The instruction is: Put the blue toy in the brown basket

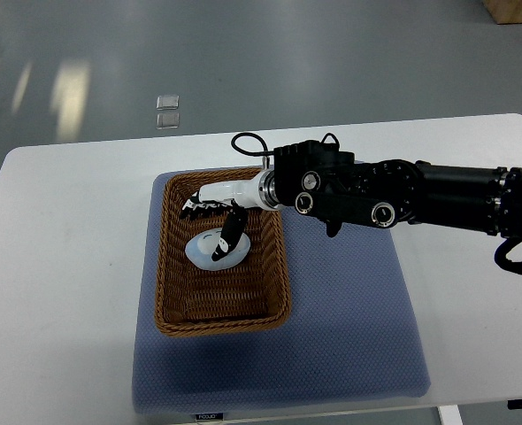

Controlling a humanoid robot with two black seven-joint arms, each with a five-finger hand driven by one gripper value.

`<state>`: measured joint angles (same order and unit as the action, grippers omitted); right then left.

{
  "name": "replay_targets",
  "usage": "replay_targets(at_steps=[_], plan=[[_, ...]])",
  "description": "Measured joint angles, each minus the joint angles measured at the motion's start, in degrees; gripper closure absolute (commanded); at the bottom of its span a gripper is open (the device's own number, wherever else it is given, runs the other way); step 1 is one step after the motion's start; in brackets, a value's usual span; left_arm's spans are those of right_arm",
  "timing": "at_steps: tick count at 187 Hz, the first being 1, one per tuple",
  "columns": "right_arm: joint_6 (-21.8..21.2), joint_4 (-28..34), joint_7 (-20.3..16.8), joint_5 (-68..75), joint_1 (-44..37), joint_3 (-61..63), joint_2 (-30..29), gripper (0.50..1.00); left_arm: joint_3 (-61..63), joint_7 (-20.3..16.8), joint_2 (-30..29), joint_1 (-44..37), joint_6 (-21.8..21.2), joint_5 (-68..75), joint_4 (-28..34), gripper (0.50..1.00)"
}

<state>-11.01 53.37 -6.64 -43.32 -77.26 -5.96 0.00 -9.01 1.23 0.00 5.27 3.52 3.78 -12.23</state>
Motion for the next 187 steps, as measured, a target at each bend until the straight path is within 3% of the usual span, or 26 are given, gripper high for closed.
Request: replay_targets(at_steps=[24,63,88,114,142,157,187], plan=[[-1.0,0.2,0.0,1.0,-3.2,5.8,1.2,0.642,0.0,0.0,0.0,0.0,0.0,0.0,0.1,0.5],[-0.9,0.3,0.2,6.7,-3.6,16.4,8.3,0.642,0.1,0.0,0.0,0.0,0.0,0.0,0.1,0.5],[1.6,0.2,1.5,11.5,3.4,26.6,11.9,0.642,0.1,0.0,0.0,0.0,0.0,0.0,0.1,0.5],[4.3,-0.3,6.0,16.8,13.8,41.7,13.1,0.642,0.2,0.0,0.0,-0.1,0.0,0.0,0.1,0.5],[4.7,-1.3,9.9,22.7,24.0,54.4,12.2,0.64,0.1,0.0,0.0,-0.1,0.0,0.0,0.1,0.5],[4.7,-1.9,10.9,24.2,28.1,58.0,11.2,0.603,0.1,0.0,0.0,-0.1,0.0,0.0,0.0,0.5],[4.0,-3.8,13.1,26.8,35.2,65.0,7.5,0.599,0.2,0.0,0.0,-0.1,0.0,0.0,-0.3,0.5]])
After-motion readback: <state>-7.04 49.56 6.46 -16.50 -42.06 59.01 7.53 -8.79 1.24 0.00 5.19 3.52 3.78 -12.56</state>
